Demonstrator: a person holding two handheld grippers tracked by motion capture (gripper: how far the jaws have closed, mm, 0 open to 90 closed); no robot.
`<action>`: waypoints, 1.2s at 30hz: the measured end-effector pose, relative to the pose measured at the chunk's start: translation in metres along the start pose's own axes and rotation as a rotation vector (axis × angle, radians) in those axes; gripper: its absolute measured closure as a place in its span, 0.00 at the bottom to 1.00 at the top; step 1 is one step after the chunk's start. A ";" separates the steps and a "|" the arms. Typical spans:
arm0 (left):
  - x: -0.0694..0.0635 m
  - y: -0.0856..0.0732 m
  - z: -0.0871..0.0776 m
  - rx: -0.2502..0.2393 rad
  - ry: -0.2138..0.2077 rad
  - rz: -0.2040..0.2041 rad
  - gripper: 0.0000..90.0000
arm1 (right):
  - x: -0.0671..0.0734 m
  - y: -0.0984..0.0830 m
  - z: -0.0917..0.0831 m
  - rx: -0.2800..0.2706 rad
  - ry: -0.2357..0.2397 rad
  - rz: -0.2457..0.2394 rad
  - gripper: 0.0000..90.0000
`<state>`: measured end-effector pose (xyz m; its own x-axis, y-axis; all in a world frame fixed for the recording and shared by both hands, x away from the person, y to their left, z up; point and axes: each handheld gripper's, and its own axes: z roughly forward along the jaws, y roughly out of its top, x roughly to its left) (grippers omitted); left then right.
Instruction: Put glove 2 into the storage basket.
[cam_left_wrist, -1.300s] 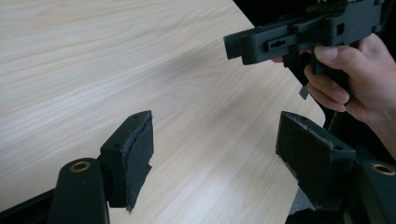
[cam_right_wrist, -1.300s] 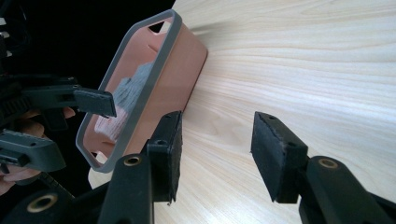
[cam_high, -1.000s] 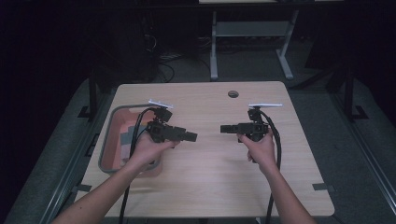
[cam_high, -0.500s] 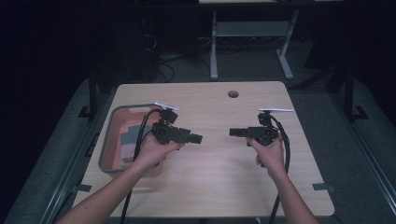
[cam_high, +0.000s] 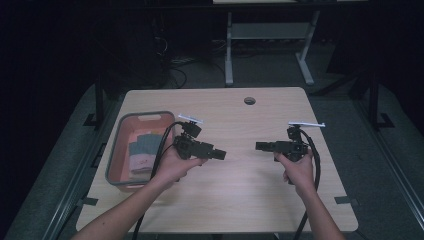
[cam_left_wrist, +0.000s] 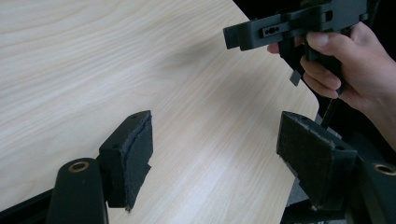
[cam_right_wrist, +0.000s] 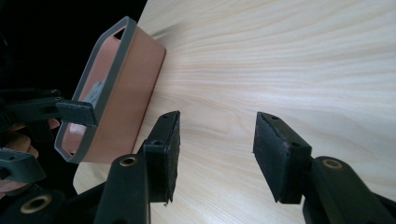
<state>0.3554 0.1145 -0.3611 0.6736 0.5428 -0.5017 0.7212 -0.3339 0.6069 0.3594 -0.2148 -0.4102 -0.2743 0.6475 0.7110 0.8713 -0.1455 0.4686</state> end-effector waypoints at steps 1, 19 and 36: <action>0.000 -0.001 0.002 0.001 -0.002 -0.004 0.30 | -0.002 -0.001 -0.001 -0.002 -0.003 0.001 0.56; -0.005 -0.020 0.034 0.040 -0.053 -0.013 0.30 | -0.034 -0.019 -0.020 -0.013 -0.031 0.065 0.55; -0.012 -0.033 0.051 0.044 -0.087 -0.015 0.30 | -0.056 -0.037 -0.036 -0.016 -0.054 0.093 0.54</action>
<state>0.3313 0.0794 -0.4069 0.6724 0.4801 -0.5633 0.7367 -0.3606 0.5721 0.3283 -0.2727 -0.4486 -0.1700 0.6697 0.7229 0.8851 -0.2188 0.4109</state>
